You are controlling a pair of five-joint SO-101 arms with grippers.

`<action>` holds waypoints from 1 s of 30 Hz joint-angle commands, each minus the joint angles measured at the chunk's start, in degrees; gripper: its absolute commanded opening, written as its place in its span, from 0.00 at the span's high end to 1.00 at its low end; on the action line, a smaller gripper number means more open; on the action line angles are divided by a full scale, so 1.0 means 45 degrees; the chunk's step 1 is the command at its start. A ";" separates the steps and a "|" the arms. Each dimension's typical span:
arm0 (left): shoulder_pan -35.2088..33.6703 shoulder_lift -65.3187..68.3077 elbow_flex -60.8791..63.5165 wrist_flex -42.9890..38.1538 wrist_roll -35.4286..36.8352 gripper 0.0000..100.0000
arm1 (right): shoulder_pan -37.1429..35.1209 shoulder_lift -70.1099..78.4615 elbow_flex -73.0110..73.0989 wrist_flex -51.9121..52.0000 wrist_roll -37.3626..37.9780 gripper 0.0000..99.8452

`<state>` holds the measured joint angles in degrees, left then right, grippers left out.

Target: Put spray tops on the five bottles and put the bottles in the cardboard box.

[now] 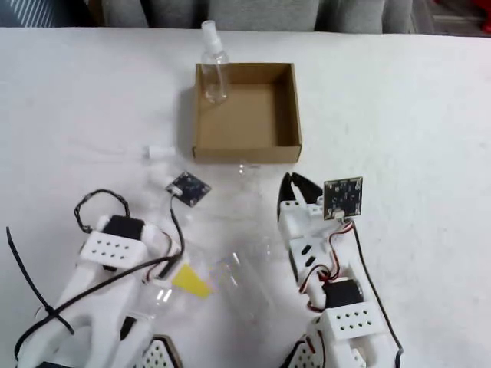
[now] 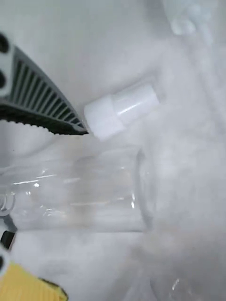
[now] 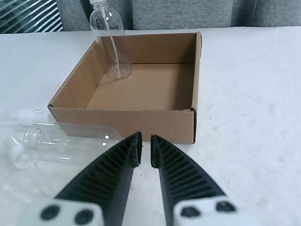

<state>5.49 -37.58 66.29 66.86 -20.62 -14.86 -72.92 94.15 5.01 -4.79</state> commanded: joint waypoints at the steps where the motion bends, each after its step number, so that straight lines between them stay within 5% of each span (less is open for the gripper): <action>1: -0.0322 0.0068 0.0156 -0.0274 -0.0391 0.55 | -0.0107 -0.0049 -0.0137 -0.0225 0.0156 0.99; 12: 0.0518 0.0225 0.0957 -0.1328 -0.0293 0.57 | -0.0205 -0.0049 -0.0117 -0.0225 0.0156 0.99; 19: 0.0850 0.3878 0.0313 -0.2637 -0.0391 0.93 | -0.0205 -0.0049 -0.0117 -0.0225 0.0156 0.99; 21: 0.1338 0.4796 -0.0430 -0.2051 -0.0410 0.99 | -0.0205 -0.0049 -0.0117 -0.0225 0.0156 0.99; 30: 0.2256 0.3819 -0.3282 0.2071 -0.0313 0.98 | -0.0186 -0.0049 -0.0117 -0.0225 0.0156 0.99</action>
<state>14.20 -16.22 57.93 67.38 -21.76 -15.56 -72.92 94.15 5.01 -4.79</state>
